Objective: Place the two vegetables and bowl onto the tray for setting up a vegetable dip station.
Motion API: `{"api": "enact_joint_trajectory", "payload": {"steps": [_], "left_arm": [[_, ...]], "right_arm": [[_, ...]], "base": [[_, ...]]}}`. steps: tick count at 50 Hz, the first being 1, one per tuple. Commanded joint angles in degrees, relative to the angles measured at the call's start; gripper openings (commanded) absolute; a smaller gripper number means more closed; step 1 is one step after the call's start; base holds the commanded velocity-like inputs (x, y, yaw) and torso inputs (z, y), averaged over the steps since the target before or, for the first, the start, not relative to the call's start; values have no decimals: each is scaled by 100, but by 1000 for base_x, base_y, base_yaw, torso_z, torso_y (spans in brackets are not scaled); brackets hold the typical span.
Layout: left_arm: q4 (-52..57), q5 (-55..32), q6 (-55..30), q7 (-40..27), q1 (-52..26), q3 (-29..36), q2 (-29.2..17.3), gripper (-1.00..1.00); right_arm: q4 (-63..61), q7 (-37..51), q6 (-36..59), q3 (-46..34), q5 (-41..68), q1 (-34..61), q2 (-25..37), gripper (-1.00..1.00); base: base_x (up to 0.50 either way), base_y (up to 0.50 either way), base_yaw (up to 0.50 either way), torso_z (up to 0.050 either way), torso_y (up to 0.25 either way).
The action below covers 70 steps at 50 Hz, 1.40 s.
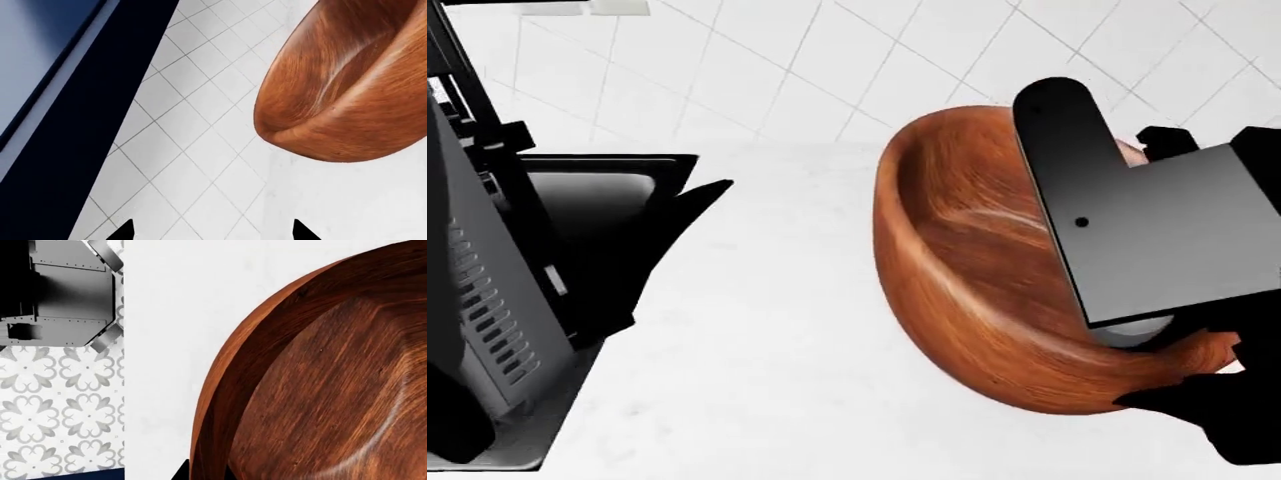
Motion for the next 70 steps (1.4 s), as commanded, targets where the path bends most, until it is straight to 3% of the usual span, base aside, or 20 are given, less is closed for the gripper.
{"api": "enact_joint_trajectory", "payload": {"steps": [1, 70], "left_arm": [[50, -82, 83, -92, 104, -114, -105, 100], [-146, 126, 382, -138, 326, -89, -106, 100]], "right_arm": [[-53, 1, -83, 156, 67, 50, -20, -100], [237, 668, -1160, 357, 412, -473, 165, -100]], "base": [[1, 500, 0, 0, 0], [-1, 500, 0, 0, 0]]}}
